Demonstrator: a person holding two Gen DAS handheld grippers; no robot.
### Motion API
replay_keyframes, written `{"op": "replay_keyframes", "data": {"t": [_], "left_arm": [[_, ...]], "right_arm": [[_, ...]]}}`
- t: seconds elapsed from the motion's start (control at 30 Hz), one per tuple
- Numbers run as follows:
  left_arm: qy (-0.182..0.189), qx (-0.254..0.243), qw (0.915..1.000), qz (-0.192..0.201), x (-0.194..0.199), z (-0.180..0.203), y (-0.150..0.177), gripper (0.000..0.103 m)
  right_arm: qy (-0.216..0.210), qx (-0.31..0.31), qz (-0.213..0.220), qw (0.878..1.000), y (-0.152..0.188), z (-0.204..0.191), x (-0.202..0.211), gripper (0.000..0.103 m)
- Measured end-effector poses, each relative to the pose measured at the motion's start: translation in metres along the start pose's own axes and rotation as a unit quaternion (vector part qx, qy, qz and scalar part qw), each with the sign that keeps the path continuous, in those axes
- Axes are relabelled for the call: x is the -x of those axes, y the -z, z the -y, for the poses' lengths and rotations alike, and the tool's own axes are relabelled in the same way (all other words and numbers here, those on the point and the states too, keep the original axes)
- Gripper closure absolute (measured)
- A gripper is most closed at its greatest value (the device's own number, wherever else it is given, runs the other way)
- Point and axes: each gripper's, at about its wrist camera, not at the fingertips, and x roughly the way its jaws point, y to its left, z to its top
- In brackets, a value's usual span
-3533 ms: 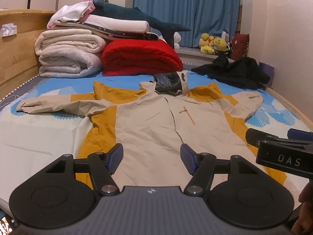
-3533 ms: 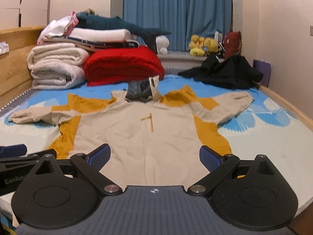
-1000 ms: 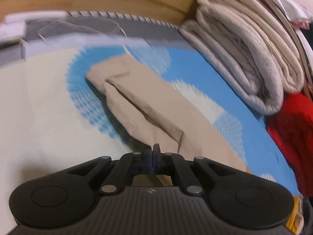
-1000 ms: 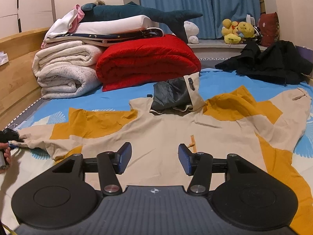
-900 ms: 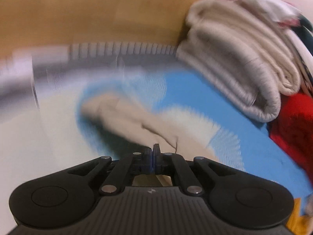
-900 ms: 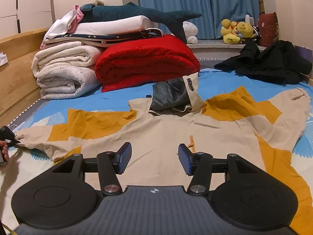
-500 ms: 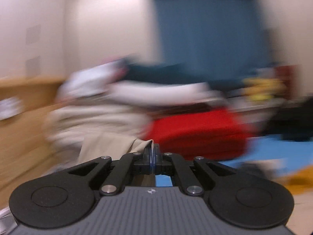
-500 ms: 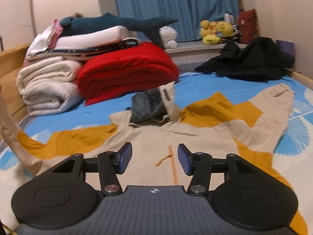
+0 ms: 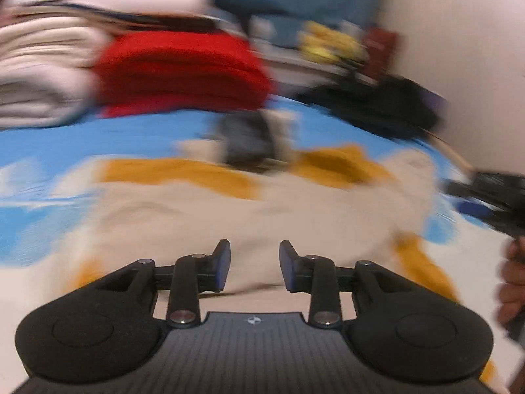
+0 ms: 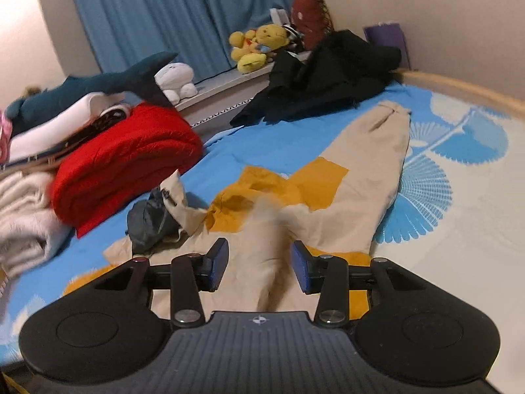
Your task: Fold large clothes
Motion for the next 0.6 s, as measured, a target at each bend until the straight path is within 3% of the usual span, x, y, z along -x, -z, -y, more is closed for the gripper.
{"op": "replay_keyframes", "data": {"t": [0.1, 0.17, 0.23, 0.33, 0.53, 0.6], "left_arm": [[-0.068, 0.050, 0.9964, 0.010, 0.005, -0.049, 0.007, 0.066], [-0.095, 0.070, 0.9929, -0.016, -0.012, -0.075, 0.001, 0.066], [-0.096, 0.073, 0.9925, -0.021, -0.023, -0.091, 0.004, 0.066], [-0.108, 0.057, 0.9919, -0.035, -0.045, -0.086, 0.004, 0.066], [-0.090, 0.008, 0.9948, -0.046, -0.073, -0.071, 0.008, 0.064], [-0.088, 0.013, 0.9947, -0.052, -0.080, -0.073, 0.011, 0.064]], "right_arm": [[-0.008, -0.010, -0.006, 1.000, 0.001, 0.006, -0.018, 0.059], [-0.013, -0.012, -0.026, 1.000, 0.005, 0.009, -0.034, 0.059], [-0.010, -0.040, -0.059, 0.997, 0.012, 0.016, -0.052, 0.059], [0.013, -0.081, -0.105, 0.991, 0.024, 0.029, -0.080, 0.059], [0.055, -0.103, -0.151, 0.982, 0.047, 0.038, -0.118, 0.062], [0.065, -0.095, -0.159, 0.981, 0.054, 0.037, -0.127, 0.062]]}}
